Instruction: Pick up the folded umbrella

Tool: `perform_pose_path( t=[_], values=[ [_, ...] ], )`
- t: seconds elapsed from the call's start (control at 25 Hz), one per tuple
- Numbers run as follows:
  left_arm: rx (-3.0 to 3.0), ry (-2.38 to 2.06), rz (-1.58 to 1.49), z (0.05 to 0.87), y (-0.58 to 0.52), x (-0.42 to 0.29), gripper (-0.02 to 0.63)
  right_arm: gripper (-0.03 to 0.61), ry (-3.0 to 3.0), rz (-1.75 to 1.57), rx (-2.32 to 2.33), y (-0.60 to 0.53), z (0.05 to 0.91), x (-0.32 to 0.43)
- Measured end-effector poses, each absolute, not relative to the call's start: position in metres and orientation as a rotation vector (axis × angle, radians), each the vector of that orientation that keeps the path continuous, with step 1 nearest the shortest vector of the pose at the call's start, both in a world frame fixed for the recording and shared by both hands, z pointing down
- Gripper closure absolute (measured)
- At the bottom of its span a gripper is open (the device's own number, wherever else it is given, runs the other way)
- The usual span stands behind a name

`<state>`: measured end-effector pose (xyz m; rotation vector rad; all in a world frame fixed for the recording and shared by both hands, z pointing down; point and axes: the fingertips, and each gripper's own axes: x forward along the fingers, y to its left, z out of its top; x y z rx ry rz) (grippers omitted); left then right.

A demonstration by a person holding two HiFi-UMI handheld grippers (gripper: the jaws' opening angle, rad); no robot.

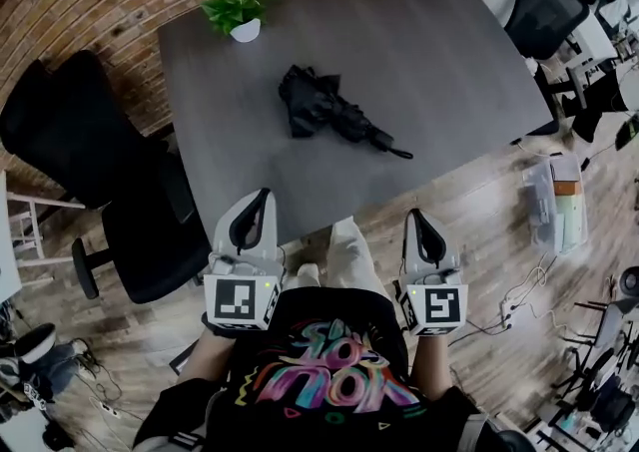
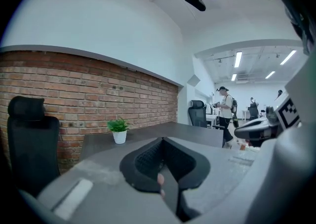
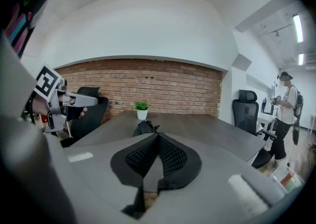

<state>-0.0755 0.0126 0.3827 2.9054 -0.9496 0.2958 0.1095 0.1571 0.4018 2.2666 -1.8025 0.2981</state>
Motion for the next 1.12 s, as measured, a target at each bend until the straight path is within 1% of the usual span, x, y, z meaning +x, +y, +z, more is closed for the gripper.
perform_pose_path(
  t=[0.32, 0.56, 0.84, 1.12],
  values=[
    [2.818, -1.111, 0.267, 0.374, -0.044, -0.015, 0.612, 0.575, -1.948, 0.225, 2.136, 0.061, 0.384, 0.186],
    [2.758, -1.233, 0.251, 0.368, -0.075, 0.017, 0.612, 0.575, -2.069, 0.184, 2.017, 0.003, 0.375, 0.222],
    [2.680, -1.383, 0.261, 0.366, -0.098, 0.021, 0.612, 0.575, -2.166, 0.161, 1.897, -0.044, 0.372, 0.241],
    [2.635, -1.449, 0.268, 0.364, -0.108, 0.006, 0.612, 0.575, -2.219, 0.160, 1.843, -0.065, 0.371, 0.232]
  ],
)
